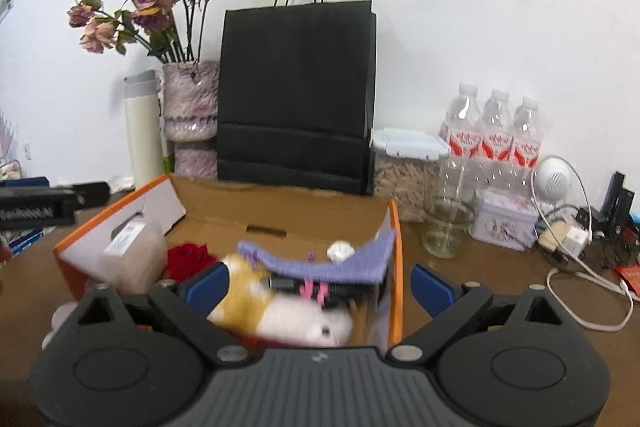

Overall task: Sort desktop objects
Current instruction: 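Grasp the iridescent plastic bag with the right tool while the left tool grasps a white cap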

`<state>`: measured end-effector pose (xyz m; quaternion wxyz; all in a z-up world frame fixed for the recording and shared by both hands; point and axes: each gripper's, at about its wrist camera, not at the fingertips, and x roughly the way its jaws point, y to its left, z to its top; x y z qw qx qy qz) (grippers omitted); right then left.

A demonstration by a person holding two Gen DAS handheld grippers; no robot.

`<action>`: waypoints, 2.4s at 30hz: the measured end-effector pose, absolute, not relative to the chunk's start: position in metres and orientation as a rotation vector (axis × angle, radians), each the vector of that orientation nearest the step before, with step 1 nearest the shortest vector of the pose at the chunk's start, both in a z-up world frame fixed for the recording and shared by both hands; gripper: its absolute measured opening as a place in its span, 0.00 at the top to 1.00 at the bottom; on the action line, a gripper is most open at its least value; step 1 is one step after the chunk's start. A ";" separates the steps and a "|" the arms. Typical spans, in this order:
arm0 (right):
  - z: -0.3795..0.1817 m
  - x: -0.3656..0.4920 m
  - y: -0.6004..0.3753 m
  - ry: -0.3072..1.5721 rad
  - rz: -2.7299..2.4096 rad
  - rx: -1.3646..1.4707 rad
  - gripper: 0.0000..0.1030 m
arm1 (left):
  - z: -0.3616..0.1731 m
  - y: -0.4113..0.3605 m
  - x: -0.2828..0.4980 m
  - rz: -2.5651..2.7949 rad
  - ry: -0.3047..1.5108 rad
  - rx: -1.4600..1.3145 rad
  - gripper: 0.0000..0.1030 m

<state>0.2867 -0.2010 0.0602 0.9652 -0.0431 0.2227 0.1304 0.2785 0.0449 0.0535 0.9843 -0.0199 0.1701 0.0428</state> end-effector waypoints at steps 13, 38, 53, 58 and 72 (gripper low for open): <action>0.028 0.224 -0.212 0.568 0.275 -0.113 0.06 | 0.025 0.075 0.221 0.102 0.498 0.010 0.00; 0.003 0.240 -0.175 0.641 0.305 -0.122 0.14 | -0.019 0.074 0.222 0.135 0.660 0.038 0.00; -0.006 0.238 -0.174 0.644 0.343 -0.088 0.36 | -0.022 0.066 0.224 0.057 0.666 0.020 0.45; -0.007 0.236 -0.171 0.645 0.363 -0.094 0.49 | -0.021 0.062 0.223 0.021 0.659 0.030 0.65; -0.005 0.228 -0.171 0.622 0.404 -0.091 0.68 | -0.018 0.061 0.214 0.000 0.622 0.027 0.71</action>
